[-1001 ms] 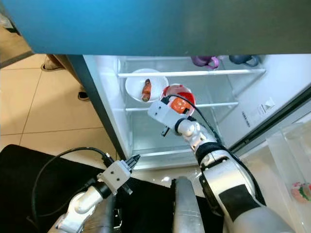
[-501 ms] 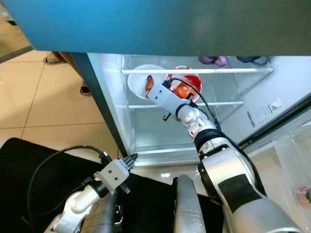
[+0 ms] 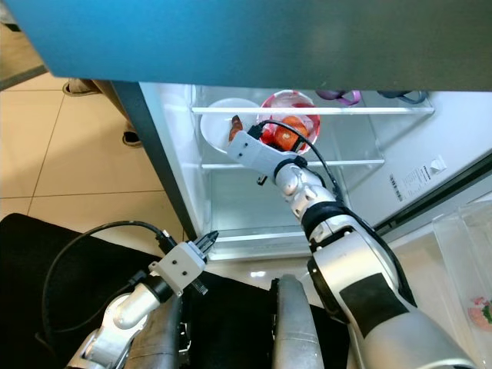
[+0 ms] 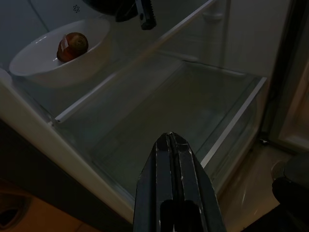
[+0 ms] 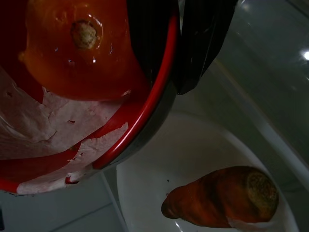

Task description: Restocking fridge

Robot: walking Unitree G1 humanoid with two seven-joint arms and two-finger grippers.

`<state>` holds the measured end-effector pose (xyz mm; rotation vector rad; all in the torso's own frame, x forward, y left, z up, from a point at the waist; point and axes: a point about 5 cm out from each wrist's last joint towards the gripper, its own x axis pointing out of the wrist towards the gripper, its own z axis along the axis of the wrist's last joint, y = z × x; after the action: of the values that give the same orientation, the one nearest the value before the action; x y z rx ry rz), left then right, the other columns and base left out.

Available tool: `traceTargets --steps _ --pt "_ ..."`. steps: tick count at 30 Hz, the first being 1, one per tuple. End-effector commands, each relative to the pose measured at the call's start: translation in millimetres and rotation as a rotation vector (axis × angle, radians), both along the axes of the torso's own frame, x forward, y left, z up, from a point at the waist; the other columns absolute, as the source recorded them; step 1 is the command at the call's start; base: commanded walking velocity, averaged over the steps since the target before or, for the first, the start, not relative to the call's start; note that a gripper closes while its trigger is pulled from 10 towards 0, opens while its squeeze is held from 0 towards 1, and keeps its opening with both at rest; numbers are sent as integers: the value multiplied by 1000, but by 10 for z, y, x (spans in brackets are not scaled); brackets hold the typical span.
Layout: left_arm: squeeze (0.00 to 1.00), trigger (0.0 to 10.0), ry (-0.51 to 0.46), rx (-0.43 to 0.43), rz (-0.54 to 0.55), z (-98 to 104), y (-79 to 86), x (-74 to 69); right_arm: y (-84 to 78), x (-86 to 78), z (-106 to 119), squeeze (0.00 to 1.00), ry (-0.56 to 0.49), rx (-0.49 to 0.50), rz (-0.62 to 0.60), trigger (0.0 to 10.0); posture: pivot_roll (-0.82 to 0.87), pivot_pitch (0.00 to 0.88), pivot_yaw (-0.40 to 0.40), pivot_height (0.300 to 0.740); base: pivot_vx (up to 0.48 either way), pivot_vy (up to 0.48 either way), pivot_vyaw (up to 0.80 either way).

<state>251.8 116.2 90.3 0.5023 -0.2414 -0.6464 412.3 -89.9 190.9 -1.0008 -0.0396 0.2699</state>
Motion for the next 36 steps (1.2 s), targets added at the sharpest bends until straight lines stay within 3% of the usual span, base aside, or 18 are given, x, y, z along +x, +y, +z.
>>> traceTargets --steps 1,10,11,13,14,15,16,21,22,23,26,36 --pt "0 10000 20 1 -15 -37 -50 -41 19 0 25 0 -28 9 4 10000 44 388 -125 631 0 0 0" --pt "0 10000 20 1 -13 -30 -79 -43 65 -12 13 27 -37 14 20 10000 44 384 -133 631 0 0 0" --pt "0 10000 20 1 -14 -30 -82 -43 66 -14 10 106 -37 14 20 10000 44 384 -133 631 0 0 0" --pt "0 10000 20 2 -14 -31 -84 -41 63 -15 2 145 -33 14 18 10000 43 381 -134 631 0 0 0" --pt "0 10000 20 2 -13 -30 -85 -40 61 -15 -2 518 -32 14 17 10000 43 380 -134 631 0 0 0" --pt "0 10000 20 2 -13 -30 -85 -40 61 -15 -2 518 -32 14 17 10000 43 380 -134 631 0 0 0" --pt "0 10000 20 3 -13 -30 -86 -39 57 -16 -5 580 -32 13 16 10000 43 379 -134 631 0 0 0" --pt "0 10000 20 6 -11 -29 -87 -34 53 -16 -3 533 -41 6 16 10000 41 375 -134 631 0 0 0" --pt "0 10000 19 6 -9 -26 -88 -22 47 -15 1 282 -47 -1 17 10000 38 375 -135 631 0 0 0" --pt "0 10000 19 6 -8 -25 -88 -17 43 -14 2 282 -48 -2 17 10000 38 374 -134 631 0 0 0" --pt "0 10000 18 6 -7 -23 -87 -9 31 -12 7 0 -51 0 13 10000 37 374 -135 631 0 0 0" --pt "0 10000 15 16 -1 -20 -60 26 -3 7 87 0 -90 29 3 10000 36 369 -132 631 0 0 0"
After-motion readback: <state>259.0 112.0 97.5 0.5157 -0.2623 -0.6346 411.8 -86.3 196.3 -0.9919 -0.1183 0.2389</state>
